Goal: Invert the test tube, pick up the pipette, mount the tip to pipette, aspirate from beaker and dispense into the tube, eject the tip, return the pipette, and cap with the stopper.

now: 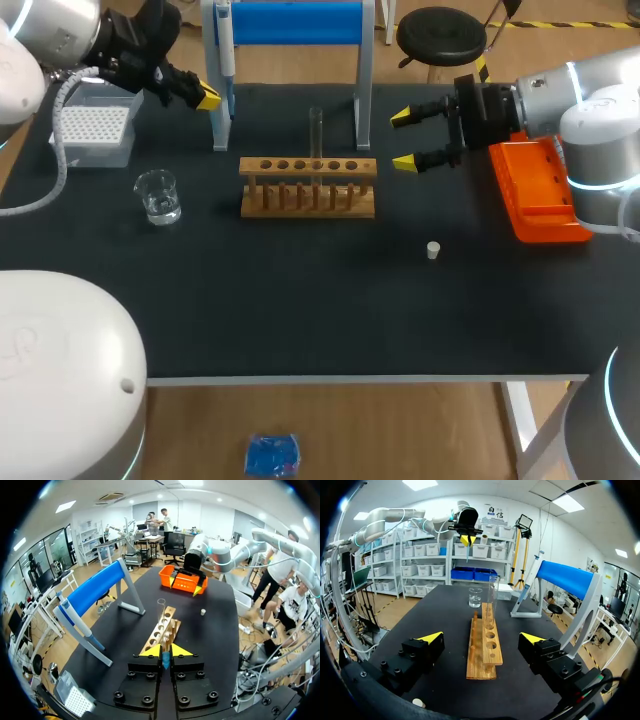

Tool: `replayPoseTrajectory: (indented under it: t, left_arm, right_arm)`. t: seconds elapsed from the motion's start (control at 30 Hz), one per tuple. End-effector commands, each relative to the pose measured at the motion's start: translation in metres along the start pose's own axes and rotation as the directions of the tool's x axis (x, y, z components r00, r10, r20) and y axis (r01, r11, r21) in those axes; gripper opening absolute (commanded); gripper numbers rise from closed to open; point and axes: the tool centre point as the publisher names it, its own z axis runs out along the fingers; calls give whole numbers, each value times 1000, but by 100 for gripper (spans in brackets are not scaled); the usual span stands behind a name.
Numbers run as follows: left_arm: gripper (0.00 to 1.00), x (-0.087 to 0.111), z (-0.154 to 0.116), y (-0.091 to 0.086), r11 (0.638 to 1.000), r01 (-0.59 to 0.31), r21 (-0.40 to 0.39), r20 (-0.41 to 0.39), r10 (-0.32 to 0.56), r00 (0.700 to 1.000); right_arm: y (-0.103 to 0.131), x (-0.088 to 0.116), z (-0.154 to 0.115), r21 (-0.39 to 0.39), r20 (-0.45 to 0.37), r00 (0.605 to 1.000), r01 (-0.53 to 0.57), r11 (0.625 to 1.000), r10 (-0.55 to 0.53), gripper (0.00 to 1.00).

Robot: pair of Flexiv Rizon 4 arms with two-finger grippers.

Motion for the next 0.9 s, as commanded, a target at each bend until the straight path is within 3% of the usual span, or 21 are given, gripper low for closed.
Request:
replayPoseTrajectory:
  t: [0.03, 0.1, 0.57, 0.9]
  left_arm:
    - [0, 0, -2, 0, 1000, 1, -3, -2, -1, 1000]
    - [0, 0, -2, 0, 1000, 1, -3, -2, -1, 1000]
    - [0, 38, 19, -44, 998, -50, -26, -75, 48, 996]
    - [0, 60, 26, -57, 998, -42, -57, -77, 37, 996]
  right_arm:
    - [0, -1, -1, 0, -3, 1000, 0, 1000, 0, 100]
    - [0, -1, -1, 0, -3, 1000, 0, 1000, 0, 100]
    - [0, -1, -1, 0, -3, 1000, 0, 1000, 0, 100]
    - [0, -1, -1, 0, -3, 1000, 0, 1000, 0, 100]
